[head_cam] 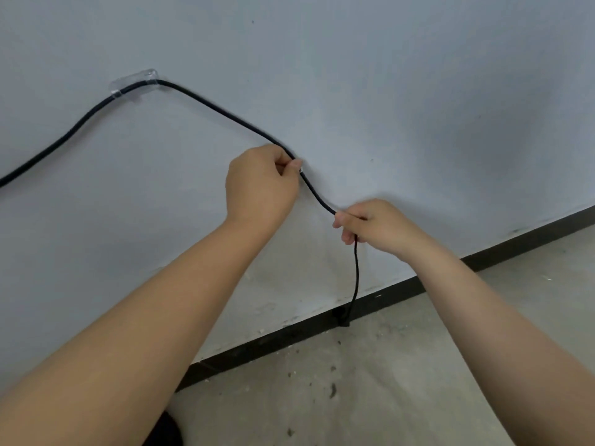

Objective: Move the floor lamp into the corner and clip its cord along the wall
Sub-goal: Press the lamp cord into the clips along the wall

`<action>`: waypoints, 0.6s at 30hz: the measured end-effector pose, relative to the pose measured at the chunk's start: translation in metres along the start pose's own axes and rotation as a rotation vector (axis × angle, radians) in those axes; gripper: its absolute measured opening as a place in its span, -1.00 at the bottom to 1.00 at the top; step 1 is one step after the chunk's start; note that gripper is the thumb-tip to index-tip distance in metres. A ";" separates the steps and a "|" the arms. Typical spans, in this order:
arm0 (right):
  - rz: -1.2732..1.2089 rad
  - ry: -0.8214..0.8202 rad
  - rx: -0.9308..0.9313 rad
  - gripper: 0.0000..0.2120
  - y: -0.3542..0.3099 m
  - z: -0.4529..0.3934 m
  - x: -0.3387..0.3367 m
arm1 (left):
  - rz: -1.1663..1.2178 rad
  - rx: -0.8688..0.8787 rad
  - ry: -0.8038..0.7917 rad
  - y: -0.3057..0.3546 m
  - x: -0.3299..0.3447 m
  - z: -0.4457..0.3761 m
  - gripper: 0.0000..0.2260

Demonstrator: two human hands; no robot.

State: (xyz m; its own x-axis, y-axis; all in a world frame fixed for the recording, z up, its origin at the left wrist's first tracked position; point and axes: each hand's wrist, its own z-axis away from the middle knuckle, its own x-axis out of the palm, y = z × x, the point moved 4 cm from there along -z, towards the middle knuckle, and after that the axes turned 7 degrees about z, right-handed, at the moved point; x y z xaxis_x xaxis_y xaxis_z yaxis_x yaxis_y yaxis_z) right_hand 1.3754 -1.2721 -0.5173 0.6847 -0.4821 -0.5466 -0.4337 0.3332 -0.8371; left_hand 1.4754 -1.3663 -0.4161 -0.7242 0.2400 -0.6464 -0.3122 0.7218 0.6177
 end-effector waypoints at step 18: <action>-0.154 -0.081 -0.107 -0.71 0.004 -0.025 0.053 | -0.098 0.051 -0.175 0.002 -0.015 -0.002 -0.74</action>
State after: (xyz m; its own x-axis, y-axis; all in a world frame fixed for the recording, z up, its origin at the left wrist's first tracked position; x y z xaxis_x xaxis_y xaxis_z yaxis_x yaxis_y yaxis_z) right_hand 1.3952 -1.3168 -0.5504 0.7907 -0.4527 -0.4122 -0.3771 0.1703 -0.9104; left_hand 1.4848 -1.3699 -0.4044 -0.5726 0.2731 -0.7730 -0.3412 0.7780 0.5276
